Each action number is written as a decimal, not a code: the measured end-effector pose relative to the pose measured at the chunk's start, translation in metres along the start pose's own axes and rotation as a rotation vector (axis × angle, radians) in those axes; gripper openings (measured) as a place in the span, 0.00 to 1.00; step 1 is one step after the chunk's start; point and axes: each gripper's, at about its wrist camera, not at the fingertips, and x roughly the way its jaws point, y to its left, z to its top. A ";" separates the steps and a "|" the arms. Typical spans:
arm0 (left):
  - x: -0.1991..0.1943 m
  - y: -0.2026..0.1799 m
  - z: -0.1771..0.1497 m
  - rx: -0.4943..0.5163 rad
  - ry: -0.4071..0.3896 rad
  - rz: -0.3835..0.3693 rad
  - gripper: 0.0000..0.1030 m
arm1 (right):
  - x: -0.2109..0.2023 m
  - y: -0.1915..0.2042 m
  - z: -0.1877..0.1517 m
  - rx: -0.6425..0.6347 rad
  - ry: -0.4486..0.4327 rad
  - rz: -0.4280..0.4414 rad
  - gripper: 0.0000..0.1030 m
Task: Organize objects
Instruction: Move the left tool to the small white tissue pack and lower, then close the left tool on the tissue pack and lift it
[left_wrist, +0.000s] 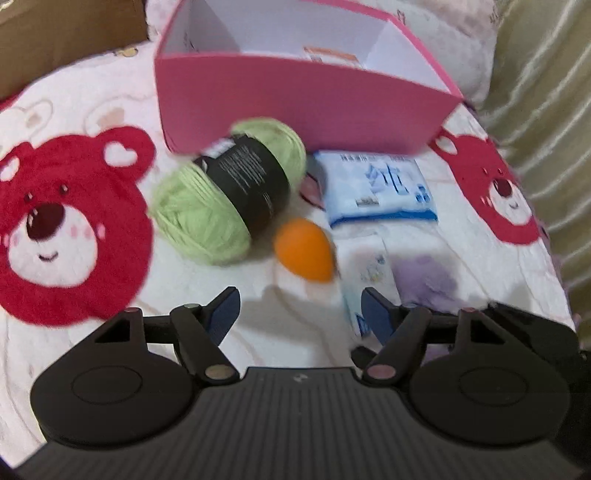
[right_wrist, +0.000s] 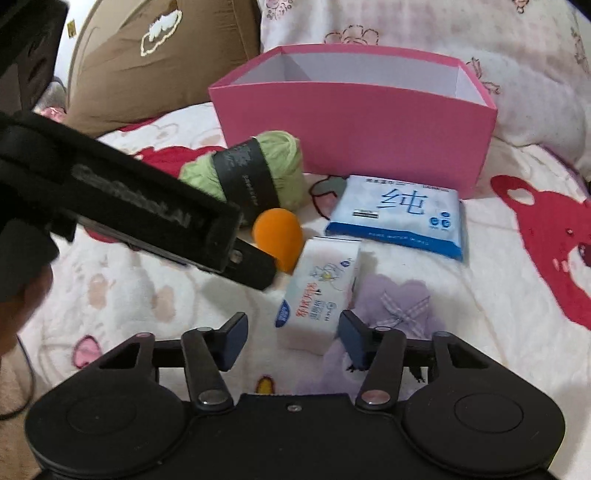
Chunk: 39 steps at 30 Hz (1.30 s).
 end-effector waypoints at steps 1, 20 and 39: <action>0.001 0.002 0.001 -0.015 0.004 -0.016 0.69 | 0.000 0.001 0.000 -0.005 0.000 -0.011 0.53; 0.039 0.004 -0.009 -0.065 0.099 -0.215 0.24 | 0.024 -0.003 0.005 -0.004 0.035 -0.051 0.47; 0.044 -0.001 -0.012 -0.047 0.074 -0.216 0.19 | 0.031 -0.001 0.003 0.045 0.041 -0.037 0.52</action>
